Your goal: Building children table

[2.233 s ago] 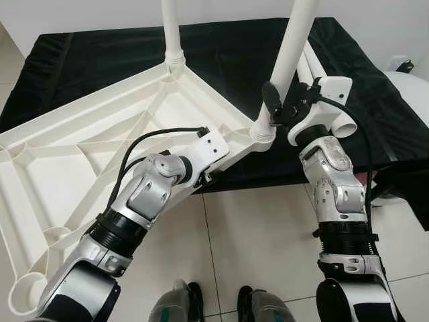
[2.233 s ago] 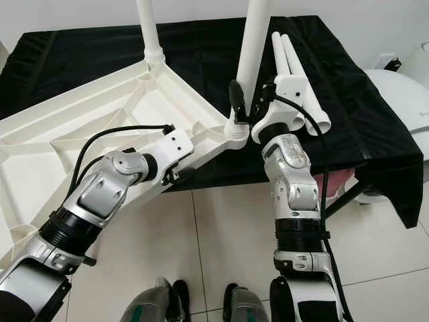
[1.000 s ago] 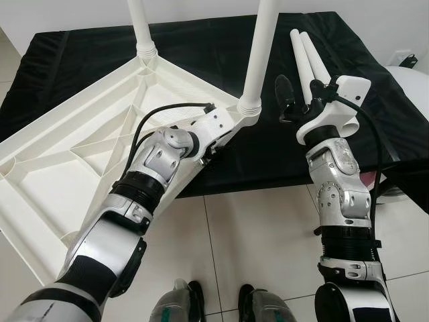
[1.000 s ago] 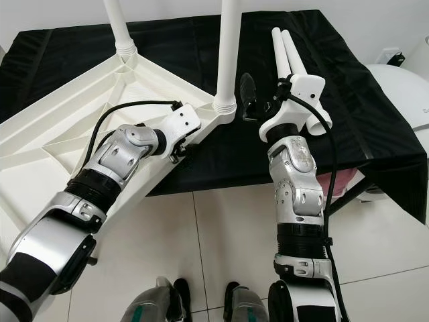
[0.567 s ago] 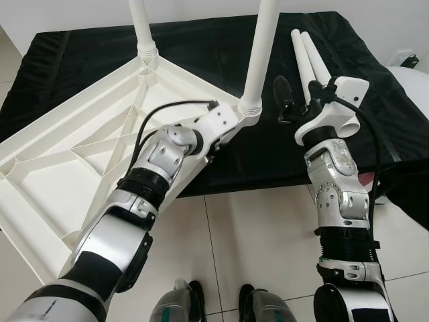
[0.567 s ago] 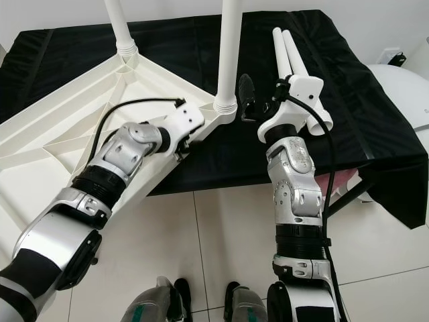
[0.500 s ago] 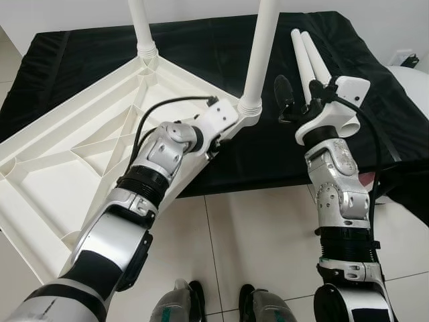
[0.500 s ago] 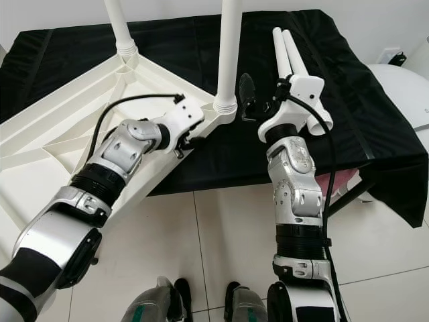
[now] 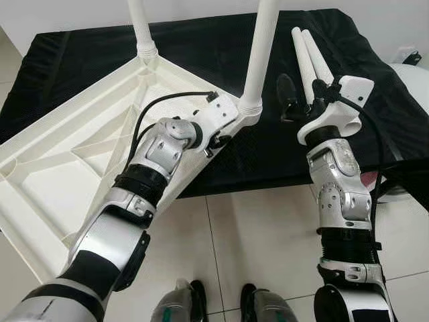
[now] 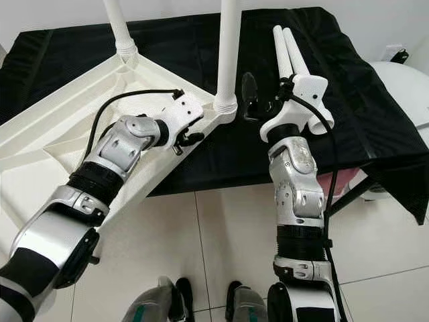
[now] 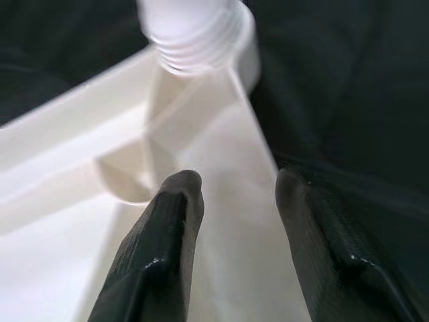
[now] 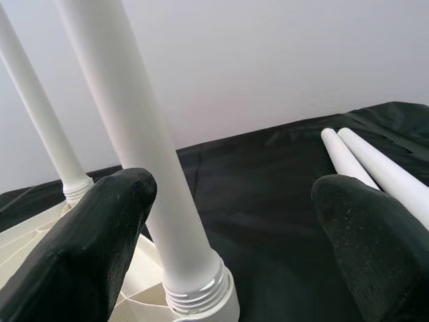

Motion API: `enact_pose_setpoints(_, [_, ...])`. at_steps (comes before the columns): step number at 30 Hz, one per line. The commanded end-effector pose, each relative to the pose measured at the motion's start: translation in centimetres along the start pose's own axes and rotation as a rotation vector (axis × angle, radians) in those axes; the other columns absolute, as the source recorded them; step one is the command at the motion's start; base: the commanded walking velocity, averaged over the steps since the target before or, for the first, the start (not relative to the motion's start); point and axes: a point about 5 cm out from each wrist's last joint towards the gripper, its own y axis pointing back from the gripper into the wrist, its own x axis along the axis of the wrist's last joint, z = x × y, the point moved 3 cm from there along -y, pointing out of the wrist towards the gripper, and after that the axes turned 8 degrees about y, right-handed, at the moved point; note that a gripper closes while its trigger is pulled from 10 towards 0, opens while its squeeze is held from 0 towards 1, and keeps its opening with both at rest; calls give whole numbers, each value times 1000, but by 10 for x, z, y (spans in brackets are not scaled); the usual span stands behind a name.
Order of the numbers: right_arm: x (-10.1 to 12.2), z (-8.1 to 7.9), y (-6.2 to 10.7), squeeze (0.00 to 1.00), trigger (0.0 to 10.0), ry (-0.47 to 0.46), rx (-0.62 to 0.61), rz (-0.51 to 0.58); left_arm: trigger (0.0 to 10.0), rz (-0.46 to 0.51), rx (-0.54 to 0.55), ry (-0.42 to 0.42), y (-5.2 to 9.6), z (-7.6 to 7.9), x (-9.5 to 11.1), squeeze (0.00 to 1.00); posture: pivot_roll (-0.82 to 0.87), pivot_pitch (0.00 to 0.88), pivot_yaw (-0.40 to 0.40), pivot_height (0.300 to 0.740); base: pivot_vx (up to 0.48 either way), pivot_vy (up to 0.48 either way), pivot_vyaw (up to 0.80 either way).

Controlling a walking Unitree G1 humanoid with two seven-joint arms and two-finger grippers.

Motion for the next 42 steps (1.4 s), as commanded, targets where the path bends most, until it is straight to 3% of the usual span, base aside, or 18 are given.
enact_pose_setpoints(1, [-2,2,4,0,10000,-7,-10,-7,10000,18,-18,41,12,-8,2,0,-111,165,74,740,0,0,0])
enact_pose_setpoints(8, [-3,0,3,0,10000,-13,-6,-10,10000,22,-19,41,25,-15,5,0,-97,169,73,740,0,0,0])
enact_pose_setpoints(17, [-3,0,4,0,10000,-14,-6,-11,10000,-70,-53,6,35,-9,-15,0,-93,171,76,740,0,0,0])
enact_pose_setpoints(24, [-3,1,4,0,10000,-9,-7,-12,10000,-172,-35,48,42,-8,-39,0,-93,171,76,740,0,0,0])
enact_pose_setpoints(30, [-3,0,5,0,10000,-10,-1,-10,10000,-300,21,65,58,-11,-74,0,-91,159,71,740,0,0,0])
enact_pose_setpoints(34, [-3,-2,5,0,10000,-13,9,-11,10000,-318,22,69,62,-9,-78,0,-88,158,68,740,0,0,0])
enact_pose_setpoints(42, [-12,-26,12,0,10000,22,196,-78,10000,-325,32,89,64,-6,-79,0,-84,157,60,740,0,0,0])
